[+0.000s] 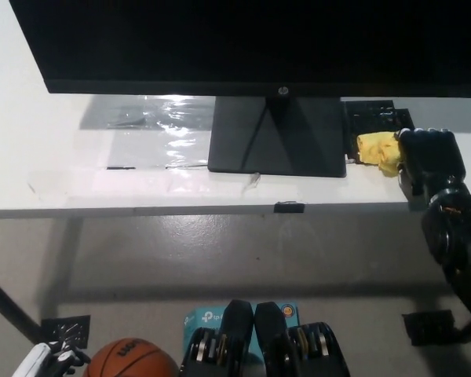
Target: The robot uses its right hand to pick up the cloth kept in the middle of the desk and use it to wipe the monitor in the middle of the desk by swiping its screen twice
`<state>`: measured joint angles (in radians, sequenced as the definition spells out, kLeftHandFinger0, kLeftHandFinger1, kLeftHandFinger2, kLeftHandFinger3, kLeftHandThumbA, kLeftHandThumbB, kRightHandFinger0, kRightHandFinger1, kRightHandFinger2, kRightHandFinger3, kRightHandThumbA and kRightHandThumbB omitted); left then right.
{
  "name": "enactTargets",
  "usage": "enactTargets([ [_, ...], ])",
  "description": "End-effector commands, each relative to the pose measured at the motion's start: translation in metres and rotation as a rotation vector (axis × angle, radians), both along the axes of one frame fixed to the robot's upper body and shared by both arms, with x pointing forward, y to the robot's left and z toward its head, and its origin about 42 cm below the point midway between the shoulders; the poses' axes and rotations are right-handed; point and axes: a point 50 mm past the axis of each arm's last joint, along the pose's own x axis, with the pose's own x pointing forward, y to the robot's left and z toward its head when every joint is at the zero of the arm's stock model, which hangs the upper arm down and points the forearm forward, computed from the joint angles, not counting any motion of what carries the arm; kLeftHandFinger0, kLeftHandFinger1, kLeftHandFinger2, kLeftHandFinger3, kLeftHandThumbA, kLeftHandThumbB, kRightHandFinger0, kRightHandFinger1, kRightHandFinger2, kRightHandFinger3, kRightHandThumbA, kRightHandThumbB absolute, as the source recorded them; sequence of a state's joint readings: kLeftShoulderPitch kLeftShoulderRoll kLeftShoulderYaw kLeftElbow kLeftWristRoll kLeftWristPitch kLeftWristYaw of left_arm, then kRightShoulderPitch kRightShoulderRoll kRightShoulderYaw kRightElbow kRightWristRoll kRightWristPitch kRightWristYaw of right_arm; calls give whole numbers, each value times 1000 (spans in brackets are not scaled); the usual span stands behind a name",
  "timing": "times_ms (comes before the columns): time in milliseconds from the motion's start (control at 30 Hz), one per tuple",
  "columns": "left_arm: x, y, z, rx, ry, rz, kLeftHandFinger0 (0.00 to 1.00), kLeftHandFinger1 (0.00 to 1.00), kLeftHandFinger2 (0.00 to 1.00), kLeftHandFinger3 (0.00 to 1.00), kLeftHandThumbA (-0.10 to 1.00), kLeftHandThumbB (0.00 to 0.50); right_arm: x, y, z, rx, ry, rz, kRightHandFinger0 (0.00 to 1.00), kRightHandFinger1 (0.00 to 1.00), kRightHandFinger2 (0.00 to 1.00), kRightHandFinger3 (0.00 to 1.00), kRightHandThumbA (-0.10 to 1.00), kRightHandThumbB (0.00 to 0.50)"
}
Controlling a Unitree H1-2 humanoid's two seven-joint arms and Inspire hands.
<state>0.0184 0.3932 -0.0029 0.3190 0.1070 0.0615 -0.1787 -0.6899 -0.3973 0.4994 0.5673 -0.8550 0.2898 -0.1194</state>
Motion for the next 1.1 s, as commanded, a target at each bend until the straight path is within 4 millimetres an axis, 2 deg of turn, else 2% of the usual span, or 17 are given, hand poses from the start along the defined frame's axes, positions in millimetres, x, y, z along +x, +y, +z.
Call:
enactTargets([
  [0, 3, 11, 14, 60, -48, -56, 761, 680, 56, 5, 771, 500, -2, 2, 11, 113, -184, 87, 0, 147, 464, 309, -100, 85],
  [100, 0, 12, 13, 60, -37, -52, 770, 695, 73, 12, 774, 500, -8, 3, 10, 208, -173, 83, 0, 134, 436, 310, -100, 99],
  [233, -1, 12, 13, 61, -38, -50, 755, 678, 47, 1, 791, 500, -17, 3, 9, 621, -106, -38, 0, 44, 332, 252, -100, 39],
  [300, -2, 13, 13, 58, -38, -46, 742, 673, 45, 0, 784, 500, -18, 2, 11, 727, -94, -71, 0, 60, 320, 186, -100, 99],
  [333, -4, 12, 13, 55, -35, -40, 732, 667, 43, 4, 787, 500, -20, 0, 14, 880, -91, -120, 0, 78, 340, 192, -100, 161],
  [367, -4, 12, 13, 55, -35, -40, 729, 665, 43, 5, 789, 500, -20, 0, 14, 880, -91, -120, 0, 106, 386, 184, -100, 184],
  [400, -4, 11, 14, 56, -44, -42, 717, 657, 32, 0, 788, 500, -21, -4, 17, 1099, -96, -192, 0, 66, 360, 181, -100, 207],
  [467, -4, 12, 13, 55, -42, -39, 699, 651, 17, 0, 799, 500, -22, -10, 23, 1292, -128, -240, 0, 2, 360, 187, -100, 182],
  [500, -5, 12, 14, 54, -43, -38, 697, 652, 19, 0, 791, 500, -22, -13, 27, 1356, -152, -259, 0, 0, 365, 182, -100, 192],
  [567, -8, 13, 12, 49, -41, -32, 675, 640, 4, 0, 784, 500, -21, -27, 47, 1547, -261, -310, 0, 0, 376, 211, -100, 190],
  [667, -10, 15, 11, 43, -39, -26, 671, 640, 0, 0, 767, 500, -21, -35, 60, 1622, -313, -319, 0, 0, 361, 234, -100, 186],
  [700, -10, 16, 12, 53, -32, -31, 680, 649, 11, 0, 780, 500, -22, -42, 70, 1655, -341, -321, 0, 0, 359, 234, -100, 187],
  [733, -11, 16, 11, 58, -31, -28, 686, 645, 8, 3, 774, 500, -27, -51, 90, 1686, -409, -302, 0, 0, 293, 222, -100, 197],
  [800, -12, 16, 10, 50, -27, -26, 706, 653, 16, 8, 774, 500, -31, -68, 112, 1736, -509, -309, 0, 0, 363, 325, -100, 162],
  [867, -12, 16, 10, 49, -27, -27, 710, 653, 16, 5, 774, 500, -32, -73, 117, 1748, -530, -315, 0, 0, 372, 336, -100, 143],
  [1000, -15, 17, 8, 57, -30, -32, 704, 655, 44, 0, 788, 500, -36, -110, 136, 1821, -652, -350, 0, 0, 431, 358, -100, 126],
  [1067, -15, 17, 8, 62, -28, -34, 688, 648, 40, 0, 793, 500, -36, -117, 137, 1838, -678, -364, 0, 24, 478, 396, -100, 99],
])
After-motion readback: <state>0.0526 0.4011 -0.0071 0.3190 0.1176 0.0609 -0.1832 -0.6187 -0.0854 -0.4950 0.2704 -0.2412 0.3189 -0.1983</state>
